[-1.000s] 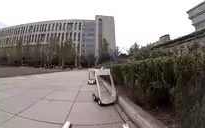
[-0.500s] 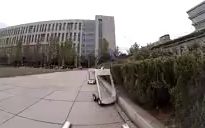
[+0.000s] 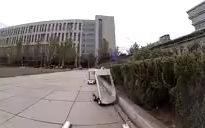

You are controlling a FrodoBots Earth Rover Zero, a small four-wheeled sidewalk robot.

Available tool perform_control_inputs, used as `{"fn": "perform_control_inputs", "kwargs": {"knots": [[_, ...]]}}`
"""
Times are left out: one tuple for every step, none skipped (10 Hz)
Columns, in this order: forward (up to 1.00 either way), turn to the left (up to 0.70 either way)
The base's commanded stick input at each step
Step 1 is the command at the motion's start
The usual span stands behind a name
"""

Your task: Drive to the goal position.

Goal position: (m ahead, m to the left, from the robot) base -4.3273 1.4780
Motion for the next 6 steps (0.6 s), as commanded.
{"fn": "perform_control_inputs", "kwargs": {"knots": [[0.06,0.0],[0.06,0.0],[0.06,0.0],[0.06,0.0],[0.06,0.0],[0.06,0.0]]}}
